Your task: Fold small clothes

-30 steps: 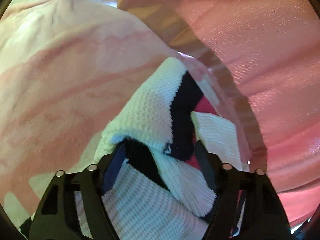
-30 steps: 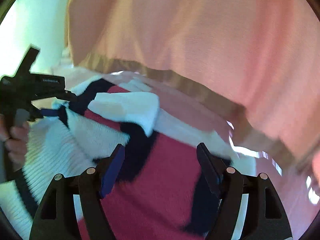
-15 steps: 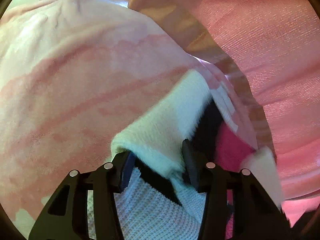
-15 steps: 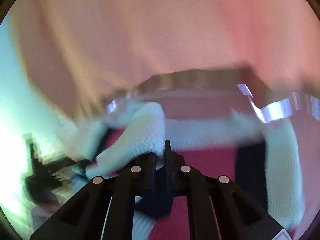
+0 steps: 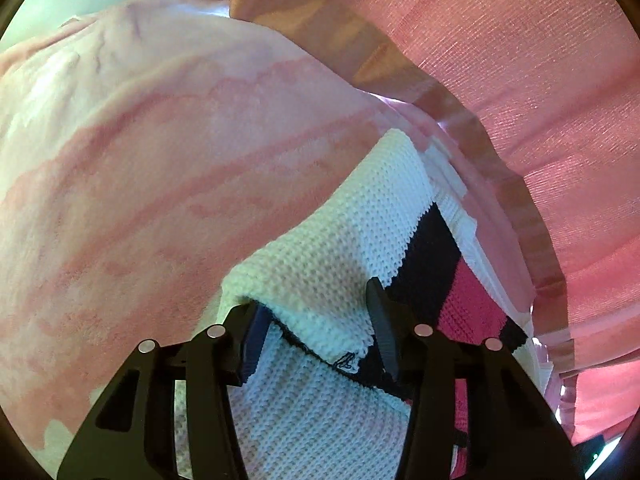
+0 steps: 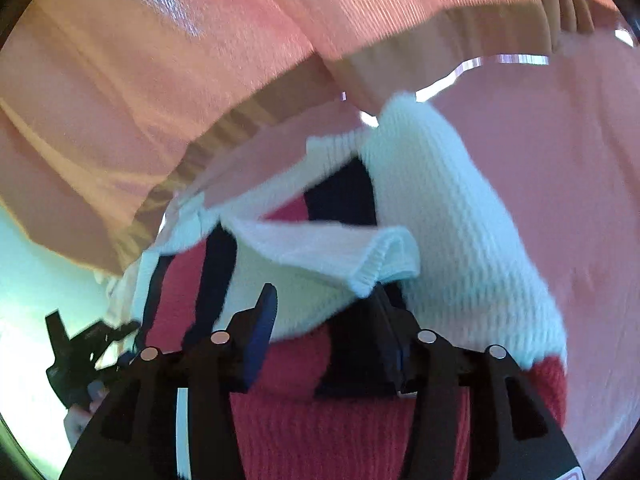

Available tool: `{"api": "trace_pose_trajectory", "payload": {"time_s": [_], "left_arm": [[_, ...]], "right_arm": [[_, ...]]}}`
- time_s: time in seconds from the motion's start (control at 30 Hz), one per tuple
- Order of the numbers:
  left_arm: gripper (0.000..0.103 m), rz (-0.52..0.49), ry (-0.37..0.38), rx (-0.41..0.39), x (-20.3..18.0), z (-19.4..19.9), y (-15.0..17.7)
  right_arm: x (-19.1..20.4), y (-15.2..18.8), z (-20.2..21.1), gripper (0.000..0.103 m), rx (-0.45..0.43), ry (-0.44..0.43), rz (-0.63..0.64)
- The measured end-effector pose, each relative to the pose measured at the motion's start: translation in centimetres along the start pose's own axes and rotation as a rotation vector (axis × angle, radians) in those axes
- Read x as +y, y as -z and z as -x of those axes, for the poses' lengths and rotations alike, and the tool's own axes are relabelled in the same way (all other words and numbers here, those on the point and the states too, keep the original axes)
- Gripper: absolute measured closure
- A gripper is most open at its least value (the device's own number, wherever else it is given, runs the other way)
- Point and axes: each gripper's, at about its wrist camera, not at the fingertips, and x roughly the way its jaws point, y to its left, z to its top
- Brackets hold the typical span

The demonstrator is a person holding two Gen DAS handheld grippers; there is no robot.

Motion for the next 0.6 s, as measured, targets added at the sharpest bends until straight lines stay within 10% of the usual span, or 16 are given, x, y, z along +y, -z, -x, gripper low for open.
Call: {"api": "trace_pose_trajectory", "payload": {"time_s": [0.07,0.13,0.27,0.37,0.5,0.6], "left_arm": [[0.059,0.003,0.005,0.000,0.2,0.3,0.0],[0.065,0.002,0.005,0.000,0.3,0.4,-0.2],[0.066,0.015,0.011,0.017,1.0,0.5,-0.5],[0.066,0.001,0.003,0.021,0.8,1.0,-0.2],[0.058,-0.019,0.010,0.018,0.3,1.5,0.3],[0.055,-0.019,0.022,0.024,0.4,1.3,0.5]], "right_arm": [[0.4,-0.9,-0.5,0.059,-0.022,0.024,0.030],[0.4,-2.2,-0.7,0.103,-0.007,0.042,0.043],[-0.5,-4.0,3.8,0.102,-0.134,0.069,-0.004],[-2.5,-3.6,3.7,0.092,-0.062,0.180,0.004],[-3.0,-0.5,2.9,0.055,0.021,0.077,-0.003],[-1.6,-0.1,1.0,0.050,0.027,0.068,0.023]]}}
